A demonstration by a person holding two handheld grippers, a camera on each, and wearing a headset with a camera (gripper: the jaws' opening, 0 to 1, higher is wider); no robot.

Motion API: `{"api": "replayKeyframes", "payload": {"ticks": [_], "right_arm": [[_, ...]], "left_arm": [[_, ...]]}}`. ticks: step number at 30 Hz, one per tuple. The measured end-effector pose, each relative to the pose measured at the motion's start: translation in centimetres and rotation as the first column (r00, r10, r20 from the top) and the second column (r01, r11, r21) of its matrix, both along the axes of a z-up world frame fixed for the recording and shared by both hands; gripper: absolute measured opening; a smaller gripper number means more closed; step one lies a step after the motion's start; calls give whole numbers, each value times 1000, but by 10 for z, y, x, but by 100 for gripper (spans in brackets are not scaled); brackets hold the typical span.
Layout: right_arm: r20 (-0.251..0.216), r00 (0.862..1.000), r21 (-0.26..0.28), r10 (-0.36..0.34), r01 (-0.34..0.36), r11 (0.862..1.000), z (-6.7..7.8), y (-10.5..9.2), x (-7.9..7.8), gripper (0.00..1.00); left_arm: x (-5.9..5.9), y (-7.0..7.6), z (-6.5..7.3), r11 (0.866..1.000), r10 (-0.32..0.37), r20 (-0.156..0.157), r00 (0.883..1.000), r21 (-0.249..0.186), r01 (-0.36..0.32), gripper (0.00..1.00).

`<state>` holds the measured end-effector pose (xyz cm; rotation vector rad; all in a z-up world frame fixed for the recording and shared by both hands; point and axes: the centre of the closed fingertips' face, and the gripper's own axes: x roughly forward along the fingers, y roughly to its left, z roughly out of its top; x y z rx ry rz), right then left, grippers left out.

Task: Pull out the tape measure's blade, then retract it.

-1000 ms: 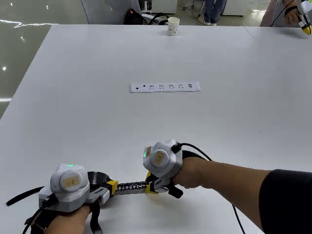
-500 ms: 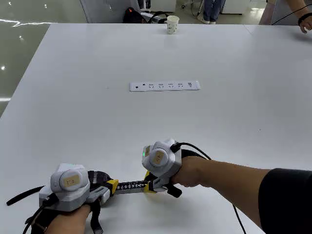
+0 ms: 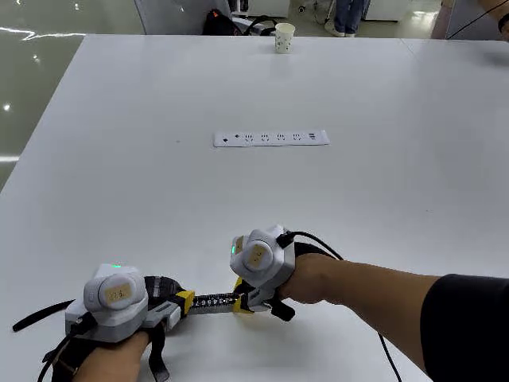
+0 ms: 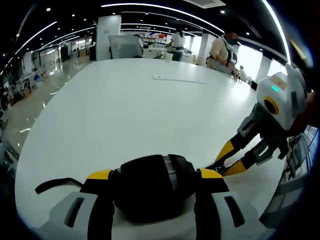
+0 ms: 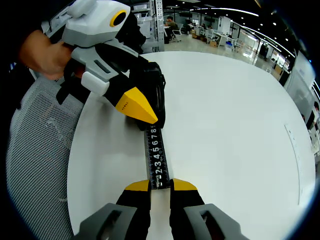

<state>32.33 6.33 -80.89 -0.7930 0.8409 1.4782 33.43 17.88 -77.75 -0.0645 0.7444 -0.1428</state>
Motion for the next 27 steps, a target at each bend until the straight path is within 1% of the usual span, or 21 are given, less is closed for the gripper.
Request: {"api": "replayKeyframes", "payload": {"ticks": [10,18,27], "right_arm": [[-2,1000,2,1,-1,1000,0,4,0,10],[-6,1000,7,-4,4,1000,0,7,-1,10],[-6,1000,9,1,-1,1000,1,10,-2,10]], "left_arm": [[0,0,0,1000,0,-1,1000,-5,0,60],[0,1,1,1000,-1,5,1000,-13,1,60],[0,0,1,1000,-1,4,1000,-12,2,60]]}}
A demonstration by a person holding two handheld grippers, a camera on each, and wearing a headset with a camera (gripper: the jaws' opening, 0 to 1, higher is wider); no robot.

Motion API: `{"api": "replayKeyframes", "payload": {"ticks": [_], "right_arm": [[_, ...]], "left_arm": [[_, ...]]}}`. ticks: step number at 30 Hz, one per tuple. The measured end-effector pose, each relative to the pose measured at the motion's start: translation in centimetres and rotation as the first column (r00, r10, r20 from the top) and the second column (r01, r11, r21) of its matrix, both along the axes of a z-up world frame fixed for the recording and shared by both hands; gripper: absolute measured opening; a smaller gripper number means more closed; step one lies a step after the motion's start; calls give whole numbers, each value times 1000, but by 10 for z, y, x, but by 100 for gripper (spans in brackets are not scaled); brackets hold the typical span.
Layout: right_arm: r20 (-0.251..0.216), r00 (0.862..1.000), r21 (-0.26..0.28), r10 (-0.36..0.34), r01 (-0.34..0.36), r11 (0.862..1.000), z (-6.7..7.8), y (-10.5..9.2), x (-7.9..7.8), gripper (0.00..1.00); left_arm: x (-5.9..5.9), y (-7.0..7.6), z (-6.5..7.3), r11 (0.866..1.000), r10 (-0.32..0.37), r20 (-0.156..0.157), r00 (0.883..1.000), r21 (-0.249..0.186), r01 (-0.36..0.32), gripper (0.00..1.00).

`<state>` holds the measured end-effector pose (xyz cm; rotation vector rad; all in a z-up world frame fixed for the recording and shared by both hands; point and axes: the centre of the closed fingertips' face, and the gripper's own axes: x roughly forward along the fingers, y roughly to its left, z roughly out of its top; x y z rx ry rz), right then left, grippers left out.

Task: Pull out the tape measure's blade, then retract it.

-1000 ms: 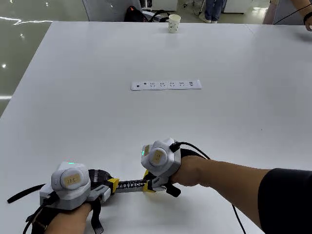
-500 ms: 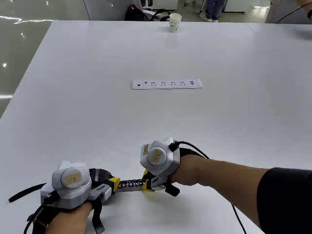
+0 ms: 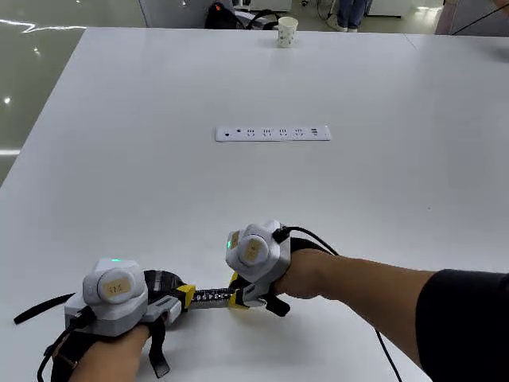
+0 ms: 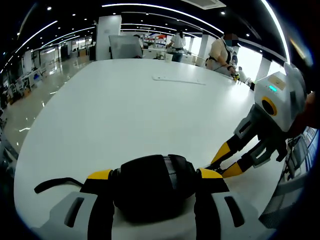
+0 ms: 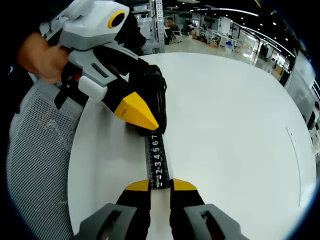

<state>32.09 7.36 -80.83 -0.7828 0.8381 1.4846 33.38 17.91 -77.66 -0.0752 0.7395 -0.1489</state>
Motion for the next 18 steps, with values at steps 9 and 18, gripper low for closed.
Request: {"api": "replayKeyframes", "payload": {"ticks": [9,18], "right_arm": [[0,1000,4,-4,4,1000,0,3,0,10],[-1,1000,17,-15,15,1000,0,7,-1,10]], "left_arm": [[0,0,0,1000,-1,-6,1000,-1,1,60],[0,1,0,1000,-1,-5,1000,-7,1,60]]}}
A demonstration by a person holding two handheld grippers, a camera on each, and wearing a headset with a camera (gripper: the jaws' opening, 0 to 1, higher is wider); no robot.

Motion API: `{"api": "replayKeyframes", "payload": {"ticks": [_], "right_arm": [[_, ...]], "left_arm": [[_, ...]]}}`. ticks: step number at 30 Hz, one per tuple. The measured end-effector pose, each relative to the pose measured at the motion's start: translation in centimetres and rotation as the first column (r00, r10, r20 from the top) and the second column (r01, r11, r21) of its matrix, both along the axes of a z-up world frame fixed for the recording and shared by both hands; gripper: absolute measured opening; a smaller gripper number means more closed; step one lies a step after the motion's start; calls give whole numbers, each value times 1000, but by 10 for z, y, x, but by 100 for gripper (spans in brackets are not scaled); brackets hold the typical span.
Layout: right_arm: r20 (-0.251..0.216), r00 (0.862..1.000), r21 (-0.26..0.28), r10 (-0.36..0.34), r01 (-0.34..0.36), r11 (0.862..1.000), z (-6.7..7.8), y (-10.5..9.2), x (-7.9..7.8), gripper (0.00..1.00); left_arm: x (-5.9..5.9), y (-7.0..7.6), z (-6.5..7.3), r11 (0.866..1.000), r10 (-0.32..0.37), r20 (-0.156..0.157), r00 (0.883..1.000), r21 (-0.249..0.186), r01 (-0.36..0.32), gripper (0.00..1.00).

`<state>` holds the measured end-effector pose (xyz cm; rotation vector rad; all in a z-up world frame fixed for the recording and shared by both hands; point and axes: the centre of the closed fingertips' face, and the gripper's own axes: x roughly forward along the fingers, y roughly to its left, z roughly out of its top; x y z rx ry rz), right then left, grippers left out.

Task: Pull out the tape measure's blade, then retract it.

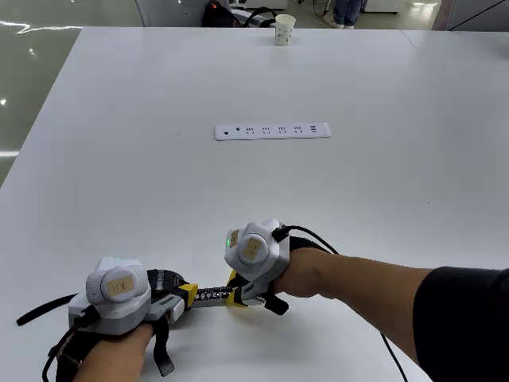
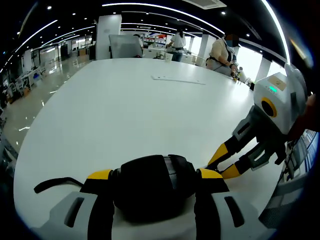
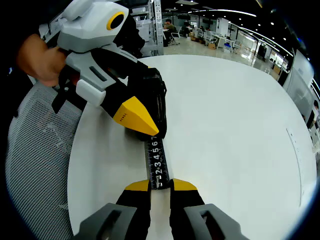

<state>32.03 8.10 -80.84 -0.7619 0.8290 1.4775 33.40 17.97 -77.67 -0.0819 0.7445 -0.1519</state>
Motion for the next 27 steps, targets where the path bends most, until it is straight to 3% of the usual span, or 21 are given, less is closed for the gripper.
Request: {"api": "replayKeyframes", "payload": {"ticks": [27], "right_arm": [[-6,1000,25,-3,4,1000,0,13,-1,10]], "left_arm": [[-1,0,-1,1000,0,-9,1000,-6,0,60]]}}
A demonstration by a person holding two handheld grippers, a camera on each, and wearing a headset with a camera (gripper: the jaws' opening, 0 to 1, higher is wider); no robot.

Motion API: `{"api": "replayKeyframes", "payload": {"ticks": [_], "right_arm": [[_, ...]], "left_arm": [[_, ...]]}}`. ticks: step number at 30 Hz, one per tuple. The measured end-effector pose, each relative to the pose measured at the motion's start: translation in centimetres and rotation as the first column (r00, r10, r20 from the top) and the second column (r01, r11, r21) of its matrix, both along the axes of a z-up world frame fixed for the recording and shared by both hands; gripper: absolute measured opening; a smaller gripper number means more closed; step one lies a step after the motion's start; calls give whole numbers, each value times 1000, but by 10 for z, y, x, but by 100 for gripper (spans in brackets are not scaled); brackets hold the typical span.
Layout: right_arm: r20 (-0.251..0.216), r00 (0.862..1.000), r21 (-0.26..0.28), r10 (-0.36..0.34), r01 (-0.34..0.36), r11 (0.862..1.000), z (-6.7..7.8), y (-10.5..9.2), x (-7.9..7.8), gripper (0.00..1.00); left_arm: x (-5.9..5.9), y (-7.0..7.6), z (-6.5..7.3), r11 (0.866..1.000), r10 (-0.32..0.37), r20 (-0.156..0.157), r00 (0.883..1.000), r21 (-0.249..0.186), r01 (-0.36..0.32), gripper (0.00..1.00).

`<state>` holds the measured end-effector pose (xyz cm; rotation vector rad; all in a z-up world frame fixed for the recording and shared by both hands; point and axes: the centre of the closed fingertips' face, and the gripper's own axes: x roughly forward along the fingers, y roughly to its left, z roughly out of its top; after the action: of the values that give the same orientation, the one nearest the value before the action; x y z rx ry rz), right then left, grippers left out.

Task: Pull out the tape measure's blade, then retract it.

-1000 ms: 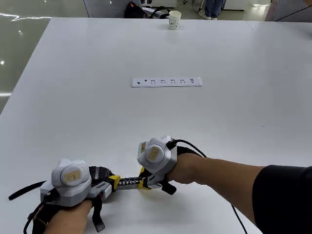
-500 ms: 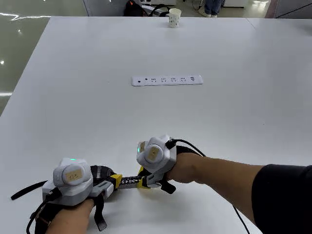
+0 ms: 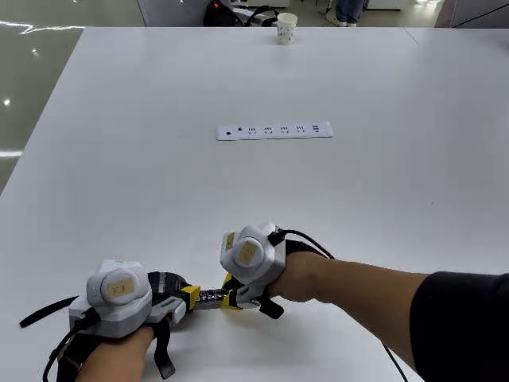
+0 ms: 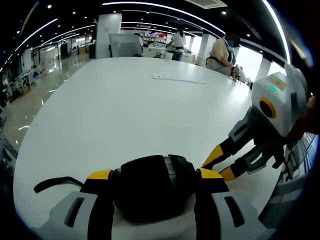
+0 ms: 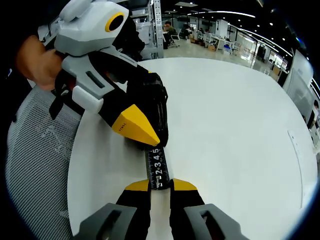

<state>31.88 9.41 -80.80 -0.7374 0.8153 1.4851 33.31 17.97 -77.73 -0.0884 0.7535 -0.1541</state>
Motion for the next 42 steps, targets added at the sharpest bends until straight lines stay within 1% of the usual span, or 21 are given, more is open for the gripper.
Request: {"api": "replayKeyframes", "payload": {"ticks": [6,12,30,42], "right_arm": [[-10,1000,14,0,0,1000,0,5,-1,10],[-11,1000,24,-1,1,1000,0,8,-1,10],[-9,1000,25,-1,1,1000,0,15,-4,10],[-7,1000,40,2,-2,999,1,21,-6,10]], "left_arm": [[0,0,0,1000,0,2,1000,-2,0,60],[0,0,0,1000,-4,0,1000,-6,4,60],[-1,1,1,1000,-3,-2,1000,-20,3,60],[-1,1,1,1000,-3,-2,1000,-28,3,60]]}}
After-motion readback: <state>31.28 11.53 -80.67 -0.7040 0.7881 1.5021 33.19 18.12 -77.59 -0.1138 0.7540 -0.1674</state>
